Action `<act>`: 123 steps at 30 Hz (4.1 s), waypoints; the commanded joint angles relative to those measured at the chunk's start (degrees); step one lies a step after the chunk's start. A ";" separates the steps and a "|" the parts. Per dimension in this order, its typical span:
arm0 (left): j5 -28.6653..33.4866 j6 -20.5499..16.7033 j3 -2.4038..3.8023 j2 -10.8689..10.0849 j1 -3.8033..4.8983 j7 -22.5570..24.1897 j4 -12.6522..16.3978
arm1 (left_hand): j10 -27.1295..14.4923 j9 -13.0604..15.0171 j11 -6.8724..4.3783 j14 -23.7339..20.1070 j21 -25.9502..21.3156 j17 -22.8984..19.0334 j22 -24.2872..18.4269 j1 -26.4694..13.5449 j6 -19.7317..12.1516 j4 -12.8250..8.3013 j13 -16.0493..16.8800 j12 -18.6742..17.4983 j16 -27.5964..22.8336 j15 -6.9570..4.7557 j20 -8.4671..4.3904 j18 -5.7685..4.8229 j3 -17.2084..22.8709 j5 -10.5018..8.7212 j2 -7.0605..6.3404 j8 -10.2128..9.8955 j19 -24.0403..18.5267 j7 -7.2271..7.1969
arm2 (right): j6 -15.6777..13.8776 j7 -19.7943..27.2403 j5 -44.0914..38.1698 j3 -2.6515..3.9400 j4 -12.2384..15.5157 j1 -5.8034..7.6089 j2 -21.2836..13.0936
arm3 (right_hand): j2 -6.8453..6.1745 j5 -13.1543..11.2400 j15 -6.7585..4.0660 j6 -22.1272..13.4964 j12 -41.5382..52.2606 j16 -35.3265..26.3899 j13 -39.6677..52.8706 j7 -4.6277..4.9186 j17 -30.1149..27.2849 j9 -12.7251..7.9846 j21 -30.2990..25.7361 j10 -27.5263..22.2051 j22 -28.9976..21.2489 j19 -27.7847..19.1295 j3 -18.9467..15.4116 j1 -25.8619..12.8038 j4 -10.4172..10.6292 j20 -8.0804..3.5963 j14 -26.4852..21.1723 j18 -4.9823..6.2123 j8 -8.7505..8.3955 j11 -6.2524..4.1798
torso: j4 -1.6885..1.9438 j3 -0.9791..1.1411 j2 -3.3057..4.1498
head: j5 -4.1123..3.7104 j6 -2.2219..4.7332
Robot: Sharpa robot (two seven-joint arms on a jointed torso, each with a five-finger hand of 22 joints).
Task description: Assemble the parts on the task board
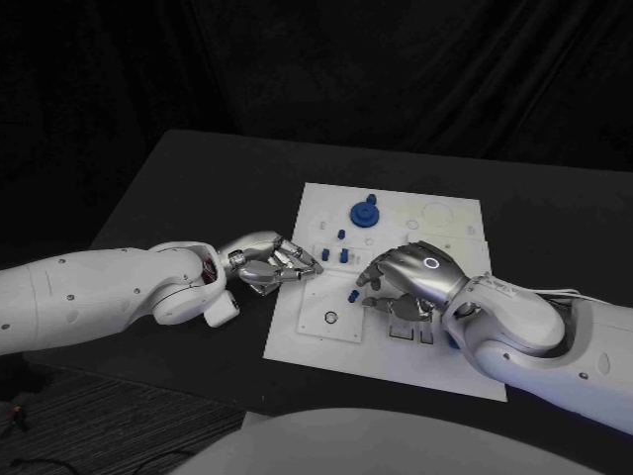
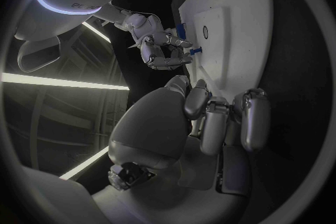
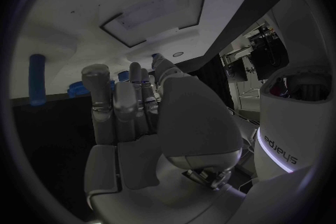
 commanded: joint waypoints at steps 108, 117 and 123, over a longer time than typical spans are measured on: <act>0.16 1.67 0.03 0.43 -0.07 -1.59 0.31 | 13.77 0.22 -3.85 6.05 -0.58 15.10 9.40 -0.11 1.12 -0.21 26.24 14.20 0.15 -0.32 0.24 1.03 2.10 0.35 -0.50 0.45 -0.80 0.25 | 3.88 -4.28 5.11 0.00 1.12 4.65 -10.62 | 0.78 3.68 1.97 -5.84 -15.07 0.87 -11.34 -0.06 0.37 -1.65 0.22 -4.55 5.69 0.95 -0.19 0.20 0.12 1.56 0.55 -0.04 -1.76 3.09 | 0.01 0.02 -0.02 | 0.10 -0.01; 0.16 2.03 0.03 0.71 -0.07 -1.86 0.11 | 13.77 0.23 -3.84 6.05 -0.60 15.10 9.38 -0.10 1.15 -0.23 26.24 14.20 0.15 -0.31 0.25 1.04 2.16 0.36 -0.51 0.46 -0.83 0.27 | 1.83 -3.03 5.11 0.00 1.30 4.48 -10.45 | 0.87 3.04 1.50 -3.34 -15.81 1.39 -12.42 0.68 0.93 -1.35 1.78 -1.29 5.99 1.59 0.82 0.83 -0.47 1.21 1.07 -0.21 -1.19 2.53 | 0.00 0.01 -0.01 | 0.19 -0.01; 0.16 2.15 0.03 0.81 -0.07 -1.97 0.03 | 13.77 0.26 -3.77 6.05 -0.68 15.10 9.34 -0.07 1.32 -0.28 26.24 14.20 0.15 -0.27 0.27 1.06 2.41 0.37 -0.49 0.52 -0.93 0.32 | 2.06 -3.09 5.11 0.00 1.26 4.36 -10.25 | 0.55 2.16 1.38 -3.42 -16.37 1.17 -12.89 1.26 0.61 -1.46 1.74 -0.48 5.96 1.59 0.99 0.93 -0.52 1.07 1.03 -0.20 -1.52 2.40 | 0.00 0.01 0.02 | 0.20 -0.01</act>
